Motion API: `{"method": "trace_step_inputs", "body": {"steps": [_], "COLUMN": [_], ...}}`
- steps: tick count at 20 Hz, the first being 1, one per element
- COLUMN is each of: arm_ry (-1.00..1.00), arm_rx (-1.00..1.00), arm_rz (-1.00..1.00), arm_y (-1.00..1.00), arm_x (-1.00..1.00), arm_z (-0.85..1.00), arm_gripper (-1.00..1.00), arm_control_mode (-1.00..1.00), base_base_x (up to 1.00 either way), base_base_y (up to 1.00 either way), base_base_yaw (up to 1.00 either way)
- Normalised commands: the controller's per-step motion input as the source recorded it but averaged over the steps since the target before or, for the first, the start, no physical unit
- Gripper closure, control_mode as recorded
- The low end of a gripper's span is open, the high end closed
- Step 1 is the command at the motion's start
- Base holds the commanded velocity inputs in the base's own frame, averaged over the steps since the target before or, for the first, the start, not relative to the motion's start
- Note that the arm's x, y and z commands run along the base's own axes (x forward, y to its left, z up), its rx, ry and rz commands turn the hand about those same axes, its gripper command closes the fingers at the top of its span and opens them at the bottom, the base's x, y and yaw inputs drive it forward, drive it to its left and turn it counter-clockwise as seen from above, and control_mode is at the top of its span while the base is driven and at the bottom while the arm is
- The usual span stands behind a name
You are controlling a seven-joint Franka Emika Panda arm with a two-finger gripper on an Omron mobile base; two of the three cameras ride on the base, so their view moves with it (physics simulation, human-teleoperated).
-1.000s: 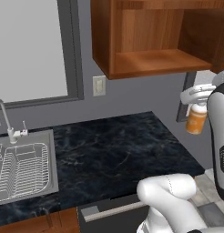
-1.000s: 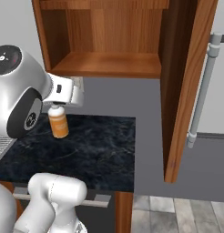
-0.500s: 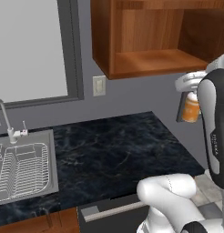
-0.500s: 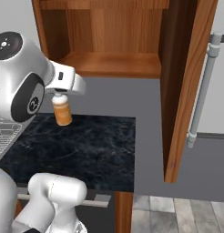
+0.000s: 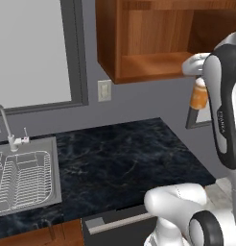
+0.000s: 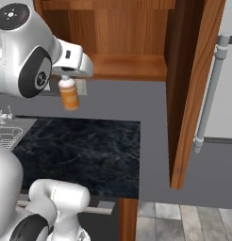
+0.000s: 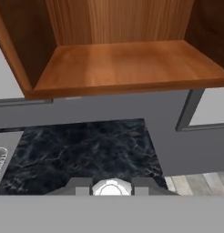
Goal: Pick up the soap dispenser and bar soap from the sink, and place them back in the cabinet, and close the cabinet door.
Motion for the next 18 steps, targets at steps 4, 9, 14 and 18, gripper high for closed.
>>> {"method": "trace_step_inputs", "body": {"steps": [4, 9, 14, 18], "arm_ry": [-0.01, -0.06, -0.10, -0.14], "arm_rx": [0.00, 0.00, 0.00, 0.00], "arm_rz": [0.00, 0.00, 0.00, 0.00], "arm_y": [-0.11, -0.14, -0.07, -0.01], "arm_x": [0.22, 0.09, 0.06, 0.02], "arm_z": [0.23, 0.13, 0.15, 0.05], "arm_gripper": [1.00, 1.00, 1.00, 1.00], "arm_control_mode": [-1.00, -1.00, -1.00, -1.00], "base_base_x": [0.00, 0.00, 0.00, 0.00], "base_base_y": [0.00, 0.00, 0.00, 0.00], "base_base_yaw": [0.00, 0.00, 0.00, 0.00]}}
